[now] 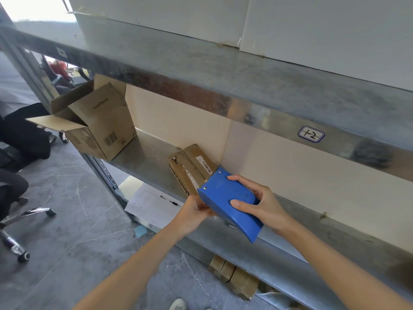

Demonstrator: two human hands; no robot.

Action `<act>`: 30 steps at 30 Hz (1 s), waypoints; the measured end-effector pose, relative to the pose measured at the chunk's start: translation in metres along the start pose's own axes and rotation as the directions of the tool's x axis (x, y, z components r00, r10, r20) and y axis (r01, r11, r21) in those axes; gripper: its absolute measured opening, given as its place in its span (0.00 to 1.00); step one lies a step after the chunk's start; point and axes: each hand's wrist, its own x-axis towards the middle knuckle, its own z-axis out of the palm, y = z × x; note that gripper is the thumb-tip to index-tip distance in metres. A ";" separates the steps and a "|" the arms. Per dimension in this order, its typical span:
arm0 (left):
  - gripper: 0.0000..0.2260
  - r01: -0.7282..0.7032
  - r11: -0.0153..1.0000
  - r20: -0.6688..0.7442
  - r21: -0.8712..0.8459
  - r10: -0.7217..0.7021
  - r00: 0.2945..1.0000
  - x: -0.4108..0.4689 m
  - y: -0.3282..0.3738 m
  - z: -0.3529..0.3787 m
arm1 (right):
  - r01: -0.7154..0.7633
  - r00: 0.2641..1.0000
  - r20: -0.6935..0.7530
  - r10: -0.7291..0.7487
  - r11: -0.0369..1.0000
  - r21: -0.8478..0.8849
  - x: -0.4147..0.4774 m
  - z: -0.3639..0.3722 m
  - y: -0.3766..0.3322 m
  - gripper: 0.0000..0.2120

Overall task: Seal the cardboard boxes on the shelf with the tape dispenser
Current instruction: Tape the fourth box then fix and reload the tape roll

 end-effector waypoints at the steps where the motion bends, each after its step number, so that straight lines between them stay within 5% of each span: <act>1: 0.14 -0.004 1.000 0.004 0.007 0.004 1.000 0.000 0.001 -0.001 | -0.002 1.000 0.003 0.002 1.000 0.002 -0.001 0.000 0.000 0.22; 16: 0.14 -0.106 0.987 -0.060 0.117 0.114 0.992 -0.007 -0.001 0.004 | -0.024 1.000 -0.002 0.024 0.999 0.043 -0.005 0.000 0.000 0.23; 30: 0.13 0.011 1.000 -0.128 0.008 -0.010 0.992 -0.012 0.001 0.008 | -0.024 1.000 -0.007 0.024 0.999 0.044 -0.008 0.006 -0.001 0.24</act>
